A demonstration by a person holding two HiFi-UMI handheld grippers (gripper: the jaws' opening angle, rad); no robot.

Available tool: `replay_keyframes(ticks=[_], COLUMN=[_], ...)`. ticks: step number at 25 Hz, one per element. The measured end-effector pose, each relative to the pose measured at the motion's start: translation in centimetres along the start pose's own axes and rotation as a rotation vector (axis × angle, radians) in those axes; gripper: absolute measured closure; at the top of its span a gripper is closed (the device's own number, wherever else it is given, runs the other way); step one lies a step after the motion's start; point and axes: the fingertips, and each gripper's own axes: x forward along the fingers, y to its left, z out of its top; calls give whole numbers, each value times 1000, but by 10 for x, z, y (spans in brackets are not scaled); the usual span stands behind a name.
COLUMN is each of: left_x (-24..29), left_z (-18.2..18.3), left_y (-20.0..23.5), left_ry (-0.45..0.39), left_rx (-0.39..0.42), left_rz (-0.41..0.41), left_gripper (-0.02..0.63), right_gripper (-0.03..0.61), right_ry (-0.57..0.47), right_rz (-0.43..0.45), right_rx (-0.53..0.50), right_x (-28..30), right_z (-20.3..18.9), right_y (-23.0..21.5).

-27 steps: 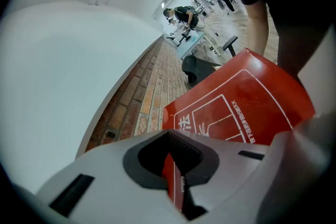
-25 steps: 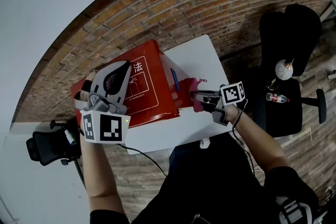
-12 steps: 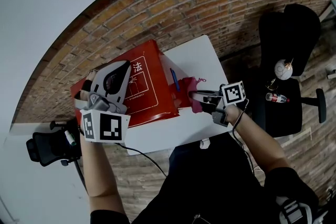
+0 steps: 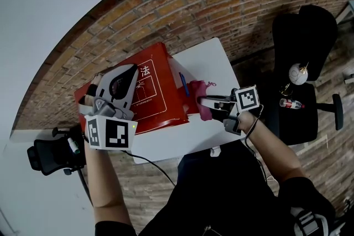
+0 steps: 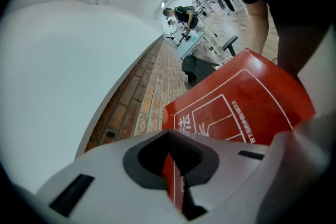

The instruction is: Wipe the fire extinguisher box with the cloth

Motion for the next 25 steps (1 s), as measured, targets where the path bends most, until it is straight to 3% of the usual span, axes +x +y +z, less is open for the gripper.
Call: replay_keyframes(ticks=[6,21,25], left_x=[0,0,0], left_z=[0,0,0], left_y=[0,1,1], left_ry=[-1,2,1], left_rx=[0,-1,0], left_rz=[0,-1,1], left_gripper=[586,586,586], right_gripper=[514,514,514], right_ry=[0,-17,-13], right_rz=[35,113,99], right_rx=[20,-43,-41], right_x=[1,9,9], right_z=[2,10,9], right_y=[12,60,61])
